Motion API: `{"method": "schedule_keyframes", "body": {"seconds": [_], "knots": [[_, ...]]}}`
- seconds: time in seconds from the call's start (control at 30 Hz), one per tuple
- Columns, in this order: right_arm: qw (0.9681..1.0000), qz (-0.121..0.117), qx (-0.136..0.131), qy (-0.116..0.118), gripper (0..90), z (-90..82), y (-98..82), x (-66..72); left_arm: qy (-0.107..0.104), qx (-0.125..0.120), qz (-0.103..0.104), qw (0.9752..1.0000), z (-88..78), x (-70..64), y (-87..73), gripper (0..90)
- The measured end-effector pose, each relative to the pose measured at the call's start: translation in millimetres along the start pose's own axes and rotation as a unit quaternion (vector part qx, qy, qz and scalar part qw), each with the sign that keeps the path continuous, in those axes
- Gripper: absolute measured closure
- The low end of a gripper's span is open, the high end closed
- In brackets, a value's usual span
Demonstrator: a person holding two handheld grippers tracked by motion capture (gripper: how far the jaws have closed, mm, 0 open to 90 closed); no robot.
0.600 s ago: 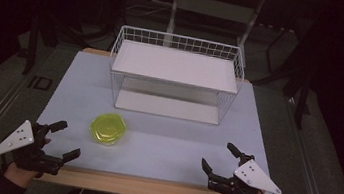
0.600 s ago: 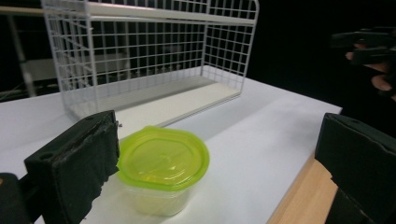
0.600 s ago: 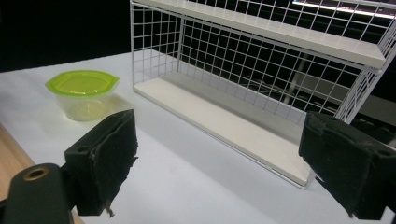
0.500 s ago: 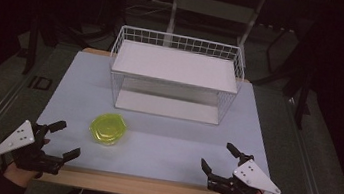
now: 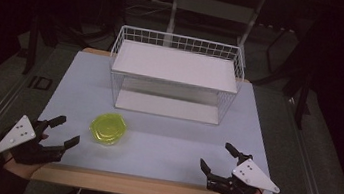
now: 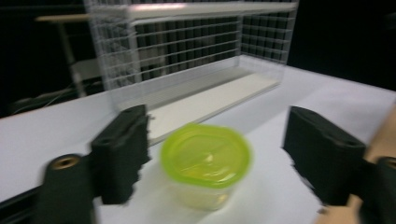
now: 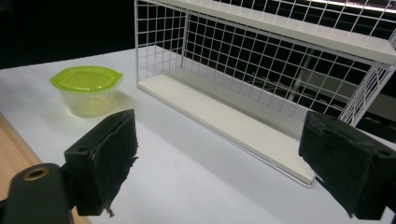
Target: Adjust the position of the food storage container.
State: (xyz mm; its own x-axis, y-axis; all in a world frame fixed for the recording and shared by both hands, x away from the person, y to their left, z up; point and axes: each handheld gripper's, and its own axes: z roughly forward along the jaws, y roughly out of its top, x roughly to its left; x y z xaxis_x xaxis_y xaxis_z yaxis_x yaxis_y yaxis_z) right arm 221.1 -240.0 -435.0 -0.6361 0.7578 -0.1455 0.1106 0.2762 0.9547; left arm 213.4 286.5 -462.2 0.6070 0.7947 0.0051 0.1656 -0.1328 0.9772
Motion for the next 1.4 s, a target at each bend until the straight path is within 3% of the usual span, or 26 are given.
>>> {"method": "schedule_keyframes", "body": {"seconds": [0.03, 0.07, 0.1, 0.13, 0.17, 0.23, 0.3, 0.33, 0.37, 0.43, 0.57, 0.6, 0.7, 0.8, 0.97, 1.1, 1.4], "knots": [[1.0, -0.001, 0.001, 0.001, 11.4, -0.1, -0.2, 0.2, 0.0, 0.0, 0.0, 1.0, 0.0, 0.0, 0.0, 37.1], [1.0, -0.002, 0.003, 0.001, 11.4, -0.3, -0.4, 0.4, 0.013, 0.006, -0.007, 0.9999, 2.7, 4.0, -1.6, 45.6], [1.0, -0.002, 0.003, 0.001, 11.4, -0.3, -0.4, 0.4, 0.017, 0.012, -0.019, 0.9996, 5.7, 8.7, -3.4, 45.6], [1.0, -0.002, 0.003, 0.001, 11.4, -0.3, -0.6, 0.8, 0.021, 0.019, -0.026, 0.9993, 8.8, 12.9, -5.2, 57.6], [1.0, -0.002, 0.003, 0.001, 11.4, -0.3, -0.6, 0.8, 0.035, 0.032, -0.029, 0.9984, 12.2, 16.1, -6.5, 57.6], [1.0, -0.002, 0.005, 0.005, 11.4, 0.7, -0.9, 0.9, 0.045, 0.049, -0.038, 0.9971, 18.4, 23.2, -9.2, 68.5], [1.0, -0.002, 0.006, 0.006, 11.5, 1.4, -1.2, 1.1, 0.061, 0.072, -0.059, 0.9937, 25.8, 30.8, -11.6, 76.1], [1.0, -0.002, 0.007, 0.006, 11.5, 1.7, -1.2, 1.4, 0.075, 0.096, -0.066, 0.9903, 33.4, 37.0, -15.4, 79.6], [1.0, -0.002, 0.007, 0.006, 11.5, 1.7, -1.2, 1.4, 0.075, 0.096, -0.066, 0.9903, 33.4, 37.0, -15.4, 79.7], [0.9999, -0.006, 0.01, 0.009, 11.5, 2.5, -1.4, 2.3, 0.098, 0.125, -0.054, 0.9858, 42.0, 40.0, -19.5, 80.6], [0.9999, -0.007, 0.009, 0.011, 11.6, 2.1, -1.5, 2.7, 0.084, 0.153, -0.049, 0.9834, 54.3, 43.8, -24.4, 89.2], [0.9999, -0.005, 0.011, 0.013, 11.6, 2.4, -1.8, 2.1, 0.068, 0.166, -0.067, 0.9815, 63.9, 45.9, -28.3, 90.0], [0.9998, -0.002, 0.012, 0.015, 11.5, 2.8, -2.3, 1.5, 0.048, 0.188, -0.067, 0.9787, 74.1, 45.4, -34.1, 90.0], [0.9998, -0.003, 0.011, 0.017, 11.6, 2.4, -2.4, 1.6, 0.038, 0.199, -0.059, 0.9775, 78.7, 43.6, -36.7, 90.0], [0.9998, -0.002, 0.012, 0.017, 11.7, 2.0, -2.7, 1.6, 0.016, 0.233, -0.054, 0.9708, 95.9, 43.5, -45.7, 90.0], [0.9998, -0.002, 0.013, 0.017, 11.7, 1.7, -2.9, 2.1, -0.002, 0.243, -0.058, 0.9683, 105.9, 42.8, -48.5, 90.0], [0.9997, 0.001, 0.015, 0.017, 11.7, 0.6, -3.2, 1.1, -0.04, 0.247, -0.069, 0.9657, 113.4, 29.2, -46.8, 90.0]]}}
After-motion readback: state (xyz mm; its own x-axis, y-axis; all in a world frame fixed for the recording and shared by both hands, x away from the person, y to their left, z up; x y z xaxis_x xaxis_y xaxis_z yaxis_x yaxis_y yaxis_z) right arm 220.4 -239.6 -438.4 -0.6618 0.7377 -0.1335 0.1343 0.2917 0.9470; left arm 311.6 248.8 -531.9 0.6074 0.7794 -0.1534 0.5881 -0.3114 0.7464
